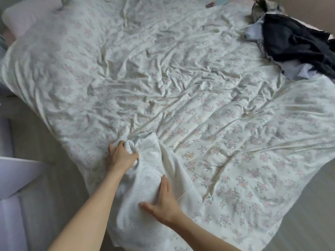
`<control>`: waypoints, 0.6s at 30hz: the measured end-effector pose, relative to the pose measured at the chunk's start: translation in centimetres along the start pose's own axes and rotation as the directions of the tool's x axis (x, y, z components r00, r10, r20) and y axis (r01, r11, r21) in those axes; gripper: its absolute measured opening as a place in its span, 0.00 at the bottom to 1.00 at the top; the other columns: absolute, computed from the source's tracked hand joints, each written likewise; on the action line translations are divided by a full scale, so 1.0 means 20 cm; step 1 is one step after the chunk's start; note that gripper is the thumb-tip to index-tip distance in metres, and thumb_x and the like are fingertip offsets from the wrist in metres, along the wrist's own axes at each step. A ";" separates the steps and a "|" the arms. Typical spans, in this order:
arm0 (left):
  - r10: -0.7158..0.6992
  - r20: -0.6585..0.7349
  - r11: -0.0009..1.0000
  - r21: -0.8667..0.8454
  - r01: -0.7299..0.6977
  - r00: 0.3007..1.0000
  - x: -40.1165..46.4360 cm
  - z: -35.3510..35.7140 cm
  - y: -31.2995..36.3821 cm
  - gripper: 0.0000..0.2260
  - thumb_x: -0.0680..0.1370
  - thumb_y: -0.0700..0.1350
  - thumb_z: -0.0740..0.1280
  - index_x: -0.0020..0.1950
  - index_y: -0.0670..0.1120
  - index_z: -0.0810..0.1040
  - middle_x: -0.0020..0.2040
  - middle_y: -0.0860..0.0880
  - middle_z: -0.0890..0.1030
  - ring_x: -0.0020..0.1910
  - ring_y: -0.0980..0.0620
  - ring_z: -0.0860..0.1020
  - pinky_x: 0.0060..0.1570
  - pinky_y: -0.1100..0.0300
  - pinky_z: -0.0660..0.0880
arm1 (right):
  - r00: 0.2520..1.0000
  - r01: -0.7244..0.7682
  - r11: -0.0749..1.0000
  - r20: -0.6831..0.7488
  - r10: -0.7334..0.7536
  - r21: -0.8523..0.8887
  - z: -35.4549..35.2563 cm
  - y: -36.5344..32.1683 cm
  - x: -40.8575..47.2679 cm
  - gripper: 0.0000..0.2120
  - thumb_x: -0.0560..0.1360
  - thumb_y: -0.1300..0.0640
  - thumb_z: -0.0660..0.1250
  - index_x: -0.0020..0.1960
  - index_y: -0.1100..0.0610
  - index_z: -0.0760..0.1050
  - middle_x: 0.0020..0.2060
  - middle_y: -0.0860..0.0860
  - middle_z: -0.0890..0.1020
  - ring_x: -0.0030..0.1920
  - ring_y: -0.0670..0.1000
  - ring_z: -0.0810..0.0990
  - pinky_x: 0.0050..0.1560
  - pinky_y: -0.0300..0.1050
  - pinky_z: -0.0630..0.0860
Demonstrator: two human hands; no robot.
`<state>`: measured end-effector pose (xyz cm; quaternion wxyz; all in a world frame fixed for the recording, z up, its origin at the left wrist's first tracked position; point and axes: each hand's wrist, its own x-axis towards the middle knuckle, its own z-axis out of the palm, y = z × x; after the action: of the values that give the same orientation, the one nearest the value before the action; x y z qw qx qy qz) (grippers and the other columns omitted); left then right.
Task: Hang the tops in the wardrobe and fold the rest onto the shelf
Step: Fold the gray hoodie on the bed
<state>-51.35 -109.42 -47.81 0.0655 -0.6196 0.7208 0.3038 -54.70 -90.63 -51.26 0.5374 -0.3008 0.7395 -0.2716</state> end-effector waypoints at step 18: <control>0.017 -0.420 0.854 -0.466 -0.231 0.908 -0.23 -0.46 0.18 0.23 0.75 0.50 0.67 0.69 0.47 0.68 0.67 0.47 0.72 0.65 0.47 0.71 0.63 0.54 0.67 | 0.993 0.101 0.957 -0.092 -0.079 0.273 -0.20 -0.50 -0.04 0.28 0.56 0.48 0.68 0.56 0.48 0.69 0.49 0.45 0.80 0.52 0.50 0.78 0.56 0.53 0.75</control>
<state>-51.12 -110.12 -36.93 -0.2682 -0.6147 0.6528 0.3521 -56.76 -96.49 -42.39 0.5313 -0.2449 0.7005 -0.4086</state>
